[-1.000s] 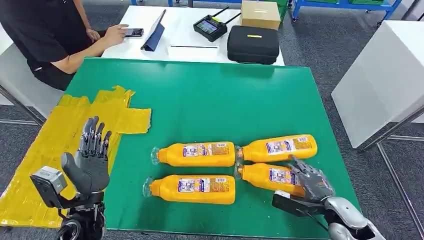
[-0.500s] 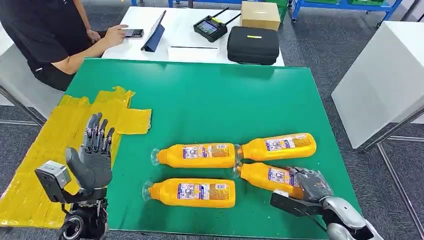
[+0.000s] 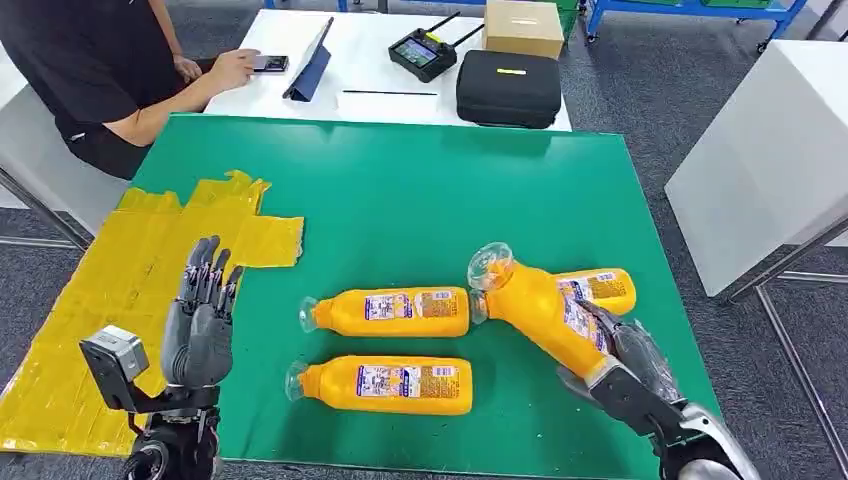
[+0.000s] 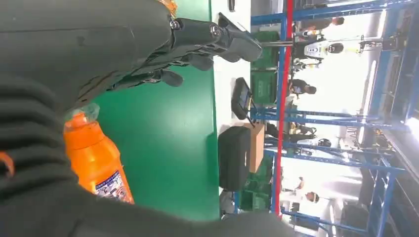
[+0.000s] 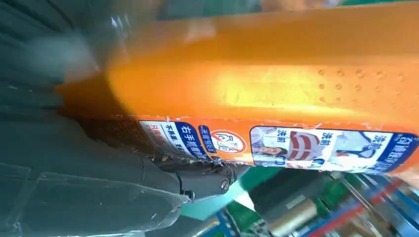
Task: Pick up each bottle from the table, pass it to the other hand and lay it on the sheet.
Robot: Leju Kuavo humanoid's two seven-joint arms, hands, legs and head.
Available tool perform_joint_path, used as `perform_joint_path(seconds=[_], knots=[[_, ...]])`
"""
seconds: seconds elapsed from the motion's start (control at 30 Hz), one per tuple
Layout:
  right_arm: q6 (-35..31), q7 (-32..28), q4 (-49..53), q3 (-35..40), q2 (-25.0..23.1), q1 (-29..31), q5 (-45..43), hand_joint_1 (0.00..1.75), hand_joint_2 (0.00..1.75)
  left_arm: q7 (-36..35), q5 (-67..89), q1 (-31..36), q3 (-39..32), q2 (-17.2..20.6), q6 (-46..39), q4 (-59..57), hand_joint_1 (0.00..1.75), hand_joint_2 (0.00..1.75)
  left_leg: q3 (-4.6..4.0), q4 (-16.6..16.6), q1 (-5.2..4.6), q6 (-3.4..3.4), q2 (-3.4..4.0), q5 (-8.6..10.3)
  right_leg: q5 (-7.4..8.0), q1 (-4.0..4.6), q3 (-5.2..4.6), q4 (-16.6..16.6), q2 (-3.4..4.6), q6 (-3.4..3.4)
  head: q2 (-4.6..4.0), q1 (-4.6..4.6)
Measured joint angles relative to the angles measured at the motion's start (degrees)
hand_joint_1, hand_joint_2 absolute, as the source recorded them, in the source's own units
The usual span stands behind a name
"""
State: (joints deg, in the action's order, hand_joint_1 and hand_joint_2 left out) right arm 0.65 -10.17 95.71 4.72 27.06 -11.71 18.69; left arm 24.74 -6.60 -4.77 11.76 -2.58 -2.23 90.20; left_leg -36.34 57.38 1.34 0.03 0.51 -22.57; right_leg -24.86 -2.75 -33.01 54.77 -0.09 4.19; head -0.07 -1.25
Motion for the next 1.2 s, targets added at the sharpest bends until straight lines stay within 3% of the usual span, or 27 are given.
perform_joint_path(seconds=[0.23,0.4,0.57,0.87,1.2], knots=[[-3.78,-4.11,6.36,-0.61,-5.08,-1.09,-1.64,1.75,1.75,-0.04,-0.63,-0.40,1.35,-0.50,1.86,0.52,0.00,1.75,-0.01,-0.01,0.00,-0.01,0.03,0.00,0.00,-0.01,-0.01,0.01,0.02,0.00,0.00,-0.02],[-3.76,-3.14,3.95,4.57,-11.65,6.42,-0.57,1.75,1.75,-2.16,-0.68,0.60,3.78,-1.29,3.41,1.66,0.00,1.75,0.04,-0.02,0.01,-0.03,0.26,0.06,0.06,-0.01,-0.11,0.01,0.11,-0.06,0.00,-0.02],[-4.30,-3.14,1.66,7.52,-14.12,9.41,-0.50,1.75,1.75,-2.36,-0.68,0.88,4.55,-1.44,3.43,1.95,0.00,1.75,-0.06,-0.01,-0.01,0.05,0.10,0.14,0.04,-0.02,0.03,0.03,-0.07,-0.04,0.00,0.02],[-4.35,0.87,-4.97,12.62,-23.06,17.51,3.79,1.75,1.75,-3.83,-1.29,1.59,6.87,-2.38,4.11,2.86,0.00,1.75,-0.11,-0.01,0.05,0.01,0.16,0.18,0.06,0.05,-0.11,0.05,-0.03,-0.04,0.00,0.00],[-5.64,4.15,-8.20,17.05,-28.93,20.54,4.96,1.75,1.75,-6.91,-1.31,6.29,12.94,-3.76,6.64,1.88,0.00,1.75,-0.18,-0.01,0.00,0.01,0.14,0.17,0.06,-0.02,-0.15,0.05,-0.04,-0.04,0.00,0.02]])
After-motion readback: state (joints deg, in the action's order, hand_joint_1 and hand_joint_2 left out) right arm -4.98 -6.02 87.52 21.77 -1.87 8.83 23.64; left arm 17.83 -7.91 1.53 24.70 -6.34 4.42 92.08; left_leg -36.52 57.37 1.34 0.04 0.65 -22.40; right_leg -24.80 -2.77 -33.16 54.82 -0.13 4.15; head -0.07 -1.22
